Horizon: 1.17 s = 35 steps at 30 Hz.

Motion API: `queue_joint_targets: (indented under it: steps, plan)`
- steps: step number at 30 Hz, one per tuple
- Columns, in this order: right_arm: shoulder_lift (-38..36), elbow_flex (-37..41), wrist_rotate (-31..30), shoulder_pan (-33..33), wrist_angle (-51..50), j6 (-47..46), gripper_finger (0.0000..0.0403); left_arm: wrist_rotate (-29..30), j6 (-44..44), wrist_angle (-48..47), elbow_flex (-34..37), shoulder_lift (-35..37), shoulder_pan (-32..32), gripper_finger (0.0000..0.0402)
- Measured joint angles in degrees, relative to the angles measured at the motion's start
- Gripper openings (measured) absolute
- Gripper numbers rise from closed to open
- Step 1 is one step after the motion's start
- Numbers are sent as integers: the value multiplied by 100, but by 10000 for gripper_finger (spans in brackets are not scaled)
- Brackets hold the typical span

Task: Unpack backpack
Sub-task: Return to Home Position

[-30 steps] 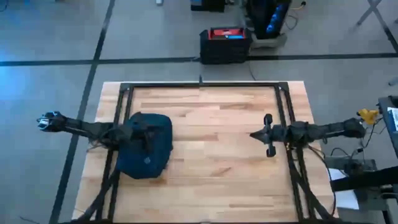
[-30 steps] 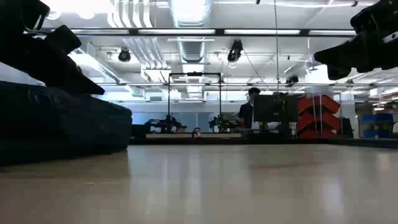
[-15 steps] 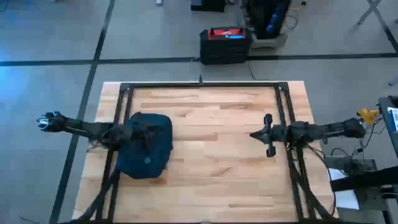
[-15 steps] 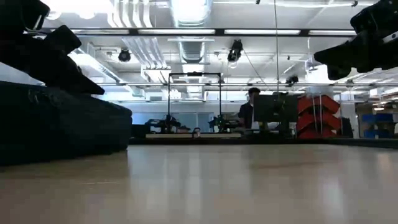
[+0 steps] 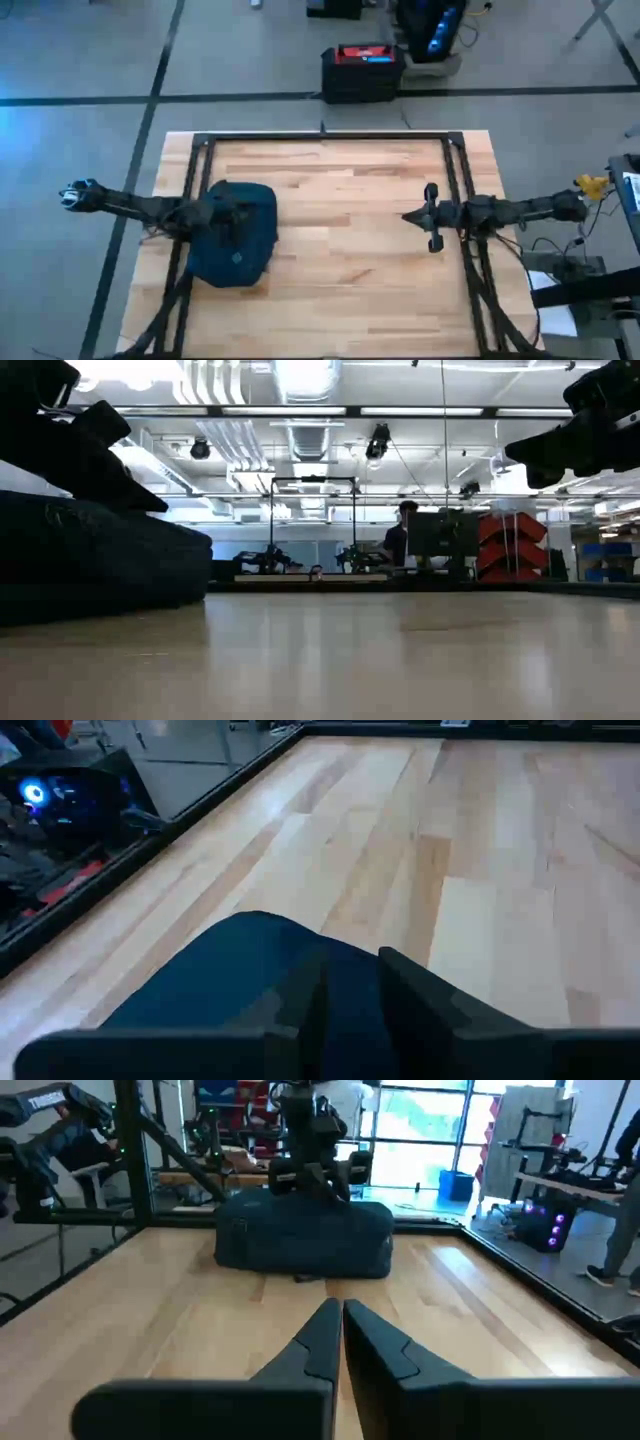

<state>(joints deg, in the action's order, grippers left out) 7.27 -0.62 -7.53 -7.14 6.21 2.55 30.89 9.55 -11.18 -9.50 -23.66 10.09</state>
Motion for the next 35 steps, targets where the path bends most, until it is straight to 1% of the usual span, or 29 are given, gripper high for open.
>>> queue_joint_targets:
  steps: [4, 6, 8, 10, 12, 15, 16, 20, 23, 25, 29, 35]
  plan:
    - [0, 0, 0, 0, -1, 0, 2, 0, 0, -2, 0, 0, -1, 77]
    - [0, 0, -2, 0, -1, 0, 2, -100, -207, -198, -25, 33, -2, 77]
    - [2, 0, 0, 1, -1, 0, 2, -391, -490, -672, -35, 300, -2, 77]
    - [1, 0, 0, 0, 2, 0, 2, -621, -574, -872, -30, 559, -2, 77]
    - [2, 0, -2, 0, -7, 0, 2, -743, -663, -838, 2, 842, -2, 77]
    - [2, 0, 0, 0, -1, 0, 2, -1178, -1457, -436, 2, 1272, -1, 77]
    - [2, 0, 0, 0, 0, 0, 2, -1292, -1498, -454, 2, 1443, 0, 77]
    - [2, 0, -2, 0, -1, 0, 2, -1324, -958, -792, 9, 2022, -2, 77]
    - [2, 0, 0, 0, -1, 0, 2, -1300, -860, -833, 90, 2367, -7, 77]
    - [0, 0, -2, 2, 5, 0, 2, -1380, -857, -775, 142, 2361, -7, 77]
    - [0, 0, 0, 2, 1, 0, 2, -1836, -857, -761, 146, 2365, -7, 77]
    - [2, 0, 0, 0, -1, 0, 2, -1847, -904, -776, 146, 2365, -7, 77]
